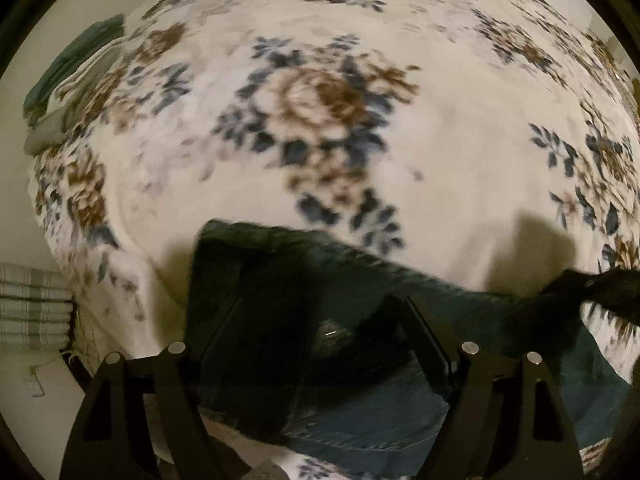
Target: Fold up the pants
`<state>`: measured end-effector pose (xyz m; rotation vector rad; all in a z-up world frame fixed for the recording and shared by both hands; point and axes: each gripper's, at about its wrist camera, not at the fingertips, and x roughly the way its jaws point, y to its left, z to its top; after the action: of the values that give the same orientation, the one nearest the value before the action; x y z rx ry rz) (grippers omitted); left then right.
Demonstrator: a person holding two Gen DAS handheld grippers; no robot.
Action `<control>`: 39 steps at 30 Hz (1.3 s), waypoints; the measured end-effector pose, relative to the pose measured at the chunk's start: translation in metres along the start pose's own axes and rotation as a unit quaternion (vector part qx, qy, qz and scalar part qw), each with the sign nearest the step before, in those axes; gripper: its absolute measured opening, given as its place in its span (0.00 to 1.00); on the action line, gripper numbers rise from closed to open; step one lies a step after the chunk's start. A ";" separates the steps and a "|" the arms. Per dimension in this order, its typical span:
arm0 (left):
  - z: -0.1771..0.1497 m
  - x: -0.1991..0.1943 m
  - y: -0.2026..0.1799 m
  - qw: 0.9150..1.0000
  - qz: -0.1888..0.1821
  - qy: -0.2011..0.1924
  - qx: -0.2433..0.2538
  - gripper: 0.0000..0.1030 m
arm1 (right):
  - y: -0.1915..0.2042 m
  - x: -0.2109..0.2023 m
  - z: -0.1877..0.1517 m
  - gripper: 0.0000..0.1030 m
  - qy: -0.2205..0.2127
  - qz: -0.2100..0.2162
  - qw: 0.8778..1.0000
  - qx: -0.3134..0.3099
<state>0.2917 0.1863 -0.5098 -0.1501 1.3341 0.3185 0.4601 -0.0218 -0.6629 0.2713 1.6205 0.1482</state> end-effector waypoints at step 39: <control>-0.064 -0.011 0.049 0.999 0.019 -0.015 0.025 0.76 | -0.077 0.049 -0.250 0.37 -0.007 0.098 0.962 0.255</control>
<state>0.2148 0.2132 -0.5107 -0.0788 1.3156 0.3181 0.2027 -0.0661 -0.7129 0.8274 1.5956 -0.1266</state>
